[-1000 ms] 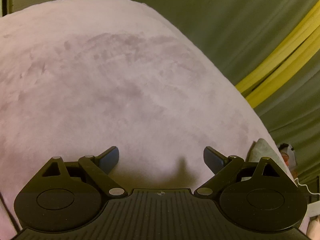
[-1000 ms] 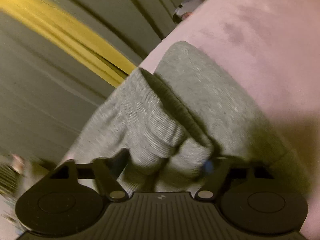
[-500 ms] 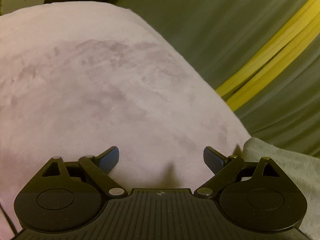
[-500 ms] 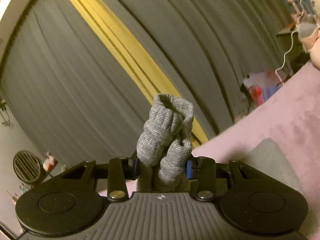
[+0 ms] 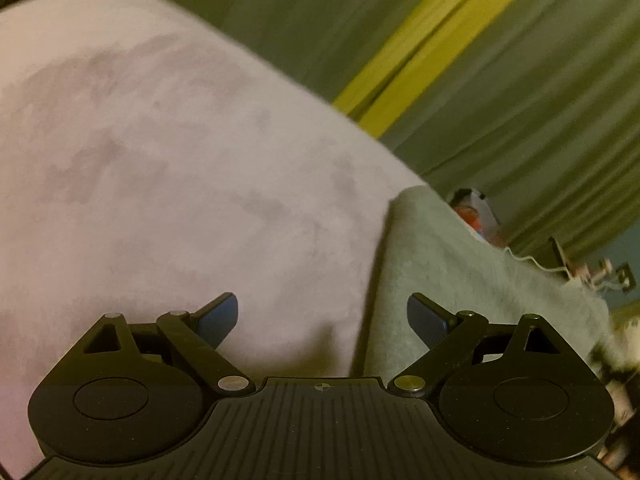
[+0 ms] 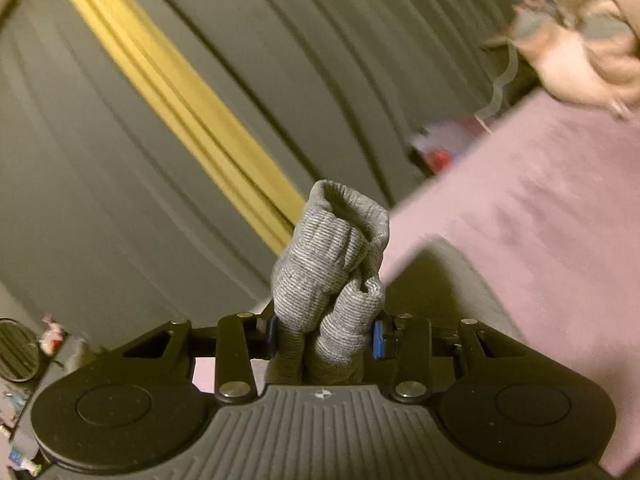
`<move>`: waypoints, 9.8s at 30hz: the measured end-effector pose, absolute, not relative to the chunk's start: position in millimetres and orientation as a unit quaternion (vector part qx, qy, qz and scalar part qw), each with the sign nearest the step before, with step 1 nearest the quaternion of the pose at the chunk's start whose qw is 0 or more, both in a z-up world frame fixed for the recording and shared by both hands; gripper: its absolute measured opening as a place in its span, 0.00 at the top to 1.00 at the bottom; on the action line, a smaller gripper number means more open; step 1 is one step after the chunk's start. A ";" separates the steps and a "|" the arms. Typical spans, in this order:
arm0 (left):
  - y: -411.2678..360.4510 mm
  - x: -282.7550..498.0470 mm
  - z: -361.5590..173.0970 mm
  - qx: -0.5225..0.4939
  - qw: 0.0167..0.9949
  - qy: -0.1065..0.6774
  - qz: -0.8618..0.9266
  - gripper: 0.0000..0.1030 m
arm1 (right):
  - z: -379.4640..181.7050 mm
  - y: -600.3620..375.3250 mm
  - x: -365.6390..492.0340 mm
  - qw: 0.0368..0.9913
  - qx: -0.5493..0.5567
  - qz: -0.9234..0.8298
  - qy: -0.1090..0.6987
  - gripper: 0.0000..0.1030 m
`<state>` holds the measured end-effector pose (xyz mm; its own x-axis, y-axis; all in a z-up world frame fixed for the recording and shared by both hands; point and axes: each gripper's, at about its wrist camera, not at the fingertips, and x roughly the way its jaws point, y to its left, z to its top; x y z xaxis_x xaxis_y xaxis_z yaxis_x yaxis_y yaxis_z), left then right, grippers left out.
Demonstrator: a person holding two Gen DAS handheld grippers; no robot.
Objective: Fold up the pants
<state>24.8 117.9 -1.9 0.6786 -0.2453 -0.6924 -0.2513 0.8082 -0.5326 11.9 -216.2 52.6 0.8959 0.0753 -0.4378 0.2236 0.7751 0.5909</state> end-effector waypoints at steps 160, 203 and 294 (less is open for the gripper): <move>-51.2 19.0 -6.2 -0.003 0.889 0.456 -0.049 0.01 | -12.9 -148.8 20.3 0.925 -0.007 -0.088 0.371 0.04; -47.8 37.1 -25.5 0.010 0.883 0.463 -0.074 0.01 | -25.8 -176.5 44.6 0.912 -0.002 -0.087 0.401 0.04; -37.9 50.7 -47.1 0.017 0.878 0.465 -0.117 0.00 | -70.9 -173.3 74.0 0.892 0.024 -0.084 0.443 0.04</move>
